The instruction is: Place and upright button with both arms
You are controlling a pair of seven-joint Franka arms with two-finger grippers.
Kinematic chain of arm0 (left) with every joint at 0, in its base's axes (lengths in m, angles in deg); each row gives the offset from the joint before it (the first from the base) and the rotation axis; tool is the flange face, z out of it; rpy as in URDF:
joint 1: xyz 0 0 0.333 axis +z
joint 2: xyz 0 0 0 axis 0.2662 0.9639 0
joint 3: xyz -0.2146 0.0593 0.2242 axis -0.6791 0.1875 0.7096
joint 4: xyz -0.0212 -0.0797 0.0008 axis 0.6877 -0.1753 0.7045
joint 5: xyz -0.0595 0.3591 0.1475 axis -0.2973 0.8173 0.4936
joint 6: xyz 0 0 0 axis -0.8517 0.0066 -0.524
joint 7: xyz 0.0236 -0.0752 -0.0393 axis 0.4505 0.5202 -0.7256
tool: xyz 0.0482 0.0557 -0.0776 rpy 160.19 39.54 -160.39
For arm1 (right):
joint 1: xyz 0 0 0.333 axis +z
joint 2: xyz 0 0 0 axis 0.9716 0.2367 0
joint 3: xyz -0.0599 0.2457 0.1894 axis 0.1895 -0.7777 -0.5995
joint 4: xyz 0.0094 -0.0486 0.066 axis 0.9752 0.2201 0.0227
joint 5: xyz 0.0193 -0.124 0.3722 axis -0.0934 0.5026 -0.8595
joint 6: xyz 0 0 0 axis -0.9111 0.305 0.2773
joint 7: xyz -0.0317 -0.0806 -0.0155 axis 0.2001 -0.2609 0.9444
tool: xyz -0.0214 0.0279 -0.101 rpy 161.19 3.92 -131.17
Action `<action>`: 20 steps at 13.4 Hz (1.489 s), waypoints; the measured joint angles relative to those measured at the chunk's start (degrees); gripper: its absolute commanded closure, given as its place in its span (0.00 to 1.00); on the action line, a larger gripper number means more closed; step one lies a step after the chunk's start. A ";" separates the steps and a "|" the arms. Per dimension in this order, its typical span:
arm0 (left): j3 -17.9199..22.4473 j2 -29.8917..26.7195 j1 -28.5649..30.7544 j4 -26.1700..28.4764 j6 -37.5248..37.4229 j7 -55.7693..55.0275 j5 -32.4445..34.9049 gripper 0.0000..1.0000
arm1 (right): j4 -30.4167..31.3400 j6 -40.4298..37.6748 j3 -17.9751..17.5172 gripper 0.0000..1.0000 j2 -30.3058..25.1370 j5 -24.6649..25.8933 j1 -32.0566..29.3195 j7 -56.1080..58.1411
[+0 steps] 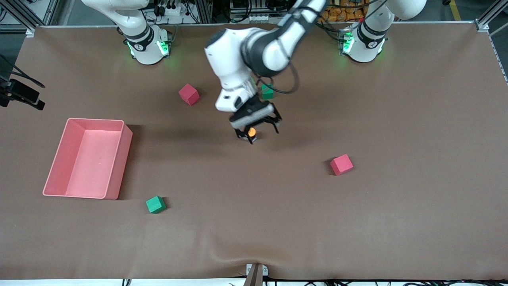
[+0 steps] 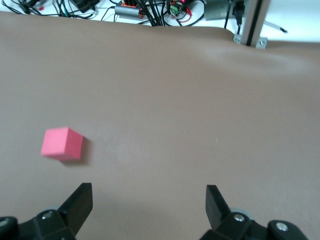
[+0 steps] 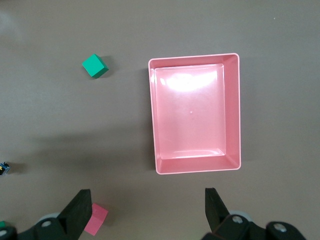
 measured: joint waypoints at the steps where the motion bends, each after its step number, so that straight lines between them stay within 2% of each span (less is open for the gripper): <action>1: -0.01 -1.24 2.76 -0.01 0.92 3.59 -2.03 0.00 | -0.04 -0.01 0.05 0.00 -0.05 0.00 -0.28 -0.01; 6: -0.36 -5.45 15.64 -0.05 1.90 26.79 -15.01 0.00 | -0.10 -0.14 -0.56 0.00 -0.10 -0.01 -0.13 -0.01; 8: -3.15 -6.76 23.18 -0.08 1.96 36.21 -20.87 0.00 | -0.13 -0.19 -0.38 0.00 -0.11 -0.01 -0.28 -0.01; 9: -6.27 -7.42 28.32 -0.07 1.96 40.21 -22.64 0.00 | -0.14 -0.20 -0.21 0.00 -0.11 -0.02 -0.44 0.00; 12: -21.79 -8.55 47.60 -0.03 1.82 49.67 -23.31 0.00 | -0.16 -0.25 0.07 0.00 -0.11 -0.01 -0.61 -0.01; 13: -25.85 -8.75 52.62 -0.04 1.27 51.50 -23.35 0.00 | -0.17 -0.32 0.06 0.00 -0.12 -0.01 -0.61 -0.01; 14: -27.71 -9.15 55.44 -0.04 -0.20 52.50 -23.36 0.00 | -0.19 -0.43 0.00 0.00 -0.12 -0.01 -0.59 -0.01; 20: -24.58 -16.36 56.64 -0.03 -14.52 57.21 -23.65 0.00 | -0.64 -0.58 -0.37 0.00 -0.55 0.16 -0.49 -0.01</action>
